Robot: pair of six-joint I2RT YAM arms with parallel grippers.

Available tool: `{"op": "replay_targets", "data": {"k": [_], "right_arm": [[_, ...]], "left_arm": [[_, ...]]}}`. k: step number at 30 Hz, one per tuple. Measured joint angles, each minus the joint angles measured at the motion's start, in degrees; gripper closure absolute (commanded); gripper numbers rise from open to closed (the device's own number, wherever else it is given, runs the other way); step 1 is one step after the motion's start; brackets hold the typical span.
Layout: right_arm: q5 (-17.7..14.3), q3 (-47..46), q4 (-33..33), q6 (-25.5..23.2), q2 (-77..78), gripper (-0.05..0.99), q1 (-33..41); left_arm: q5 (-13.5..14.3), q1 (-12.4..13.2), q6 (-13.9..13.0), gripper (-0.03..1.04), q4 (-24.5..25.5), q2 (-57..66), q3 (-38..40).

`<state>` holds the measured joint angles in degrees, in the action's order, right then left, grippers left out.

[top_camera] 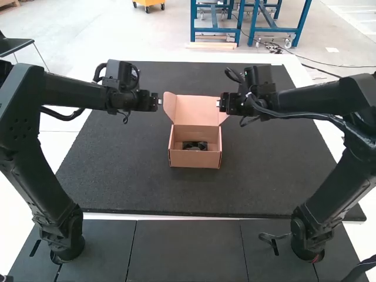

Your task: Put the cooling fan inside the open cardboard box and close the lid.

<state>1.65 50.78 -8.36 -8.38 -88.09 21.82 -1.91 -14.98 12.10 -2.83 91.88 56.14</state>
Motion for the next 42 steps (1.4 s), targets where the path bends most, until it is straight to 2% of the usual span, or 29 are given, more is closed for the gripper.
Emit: {"op": "replay_targets", "data": {"k": [3, 11, 14, 19, 29, 39, 42], "right_arm": [[0.0, 0.2, -0.4, 0.0, -1.0, 0.13, 0.0], [0.2, 0.2, -1.7, 0.0, -1.6, 0.13, 0.0], [0.3, 0.2, -2.0, 0.0, -2.2, 0.20, 0.0], [0.4, 1.0, -2.6, 0.0, -3.0, 0.30, 0.0], [0.5, 1.4, -3.0, 0.0, -3.0, 0.30, 0.0], [0.5, 1.4, -3.0, 0.0, -3.0, 0.32, 0.0], [0.5, 1.4, -3.0, -0.1, -3.0, 0.38, 0.0]], "left_arm": [[-1.1, -1.0, 0.0, 0.05, 0.0, 0.0, 0.0], [-3.3, -2.5, 0.0, 0.05, -0.1, 0.0, 2.3], [-3.7, -2.6, 0.0, 0.05, -0.2, 0.0, 2.6], [-3.9, -2.6, 0.2, 0.05, 0.0, 0.0, 2.6], [-3.9, -2.6, 0.2, 0.05, 0.0, 0.0, 2.6], [-4.0, -3.7, 0.3, 0.05, 0.0, 0.0, 2.6], [-4.0, -3.8, 0.4, 0.05, 0.1, 0.0, 2.6]]}}
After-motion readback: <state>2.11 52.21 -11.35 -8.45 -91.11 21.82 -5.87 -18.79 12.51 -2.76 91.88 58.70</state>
